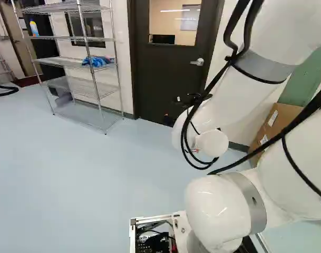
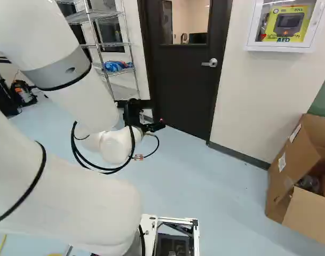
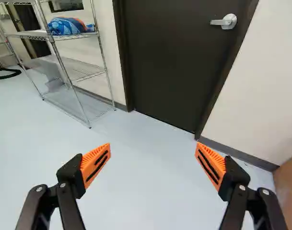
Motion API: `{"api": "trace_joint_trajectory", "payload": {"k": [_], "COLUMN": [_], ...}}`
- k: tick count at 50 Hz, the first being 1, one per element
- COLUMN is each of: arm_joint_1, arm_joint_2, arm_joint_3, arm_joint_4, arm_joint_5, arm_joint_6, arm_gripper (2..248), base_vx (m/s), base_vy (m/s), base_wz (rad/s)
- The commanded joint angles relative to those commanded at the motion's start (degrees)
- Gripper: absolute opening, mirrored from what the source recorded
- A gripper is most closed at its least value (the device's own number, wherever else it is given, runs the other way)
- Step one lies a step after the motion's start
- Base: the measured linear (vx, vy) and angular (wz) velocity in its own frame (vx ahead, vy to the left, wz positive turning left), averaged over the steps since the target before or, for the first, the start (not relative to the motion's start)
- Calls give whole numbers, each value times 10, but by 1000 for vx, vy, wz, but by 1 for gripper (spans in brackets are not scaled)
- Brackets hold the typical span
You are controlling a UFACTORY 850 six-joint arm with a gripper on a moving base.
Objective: Open the door and move inside
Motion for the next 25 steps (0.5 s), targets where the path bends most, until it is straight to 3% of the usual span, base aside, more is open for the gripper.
{"api": "trace_joint_trajectory", "payload": {"k": [25], "arm_joint_1": [0], "arm_joint_2": [0], "arm_joint_3": [0], "arm_joint_4": [0], "arm_joint_5": [0], "arm_joint_6": [0], "arm_gripper": [247], "base_vx": [165], "base_vy": [2], "base_wz": [-5]}}
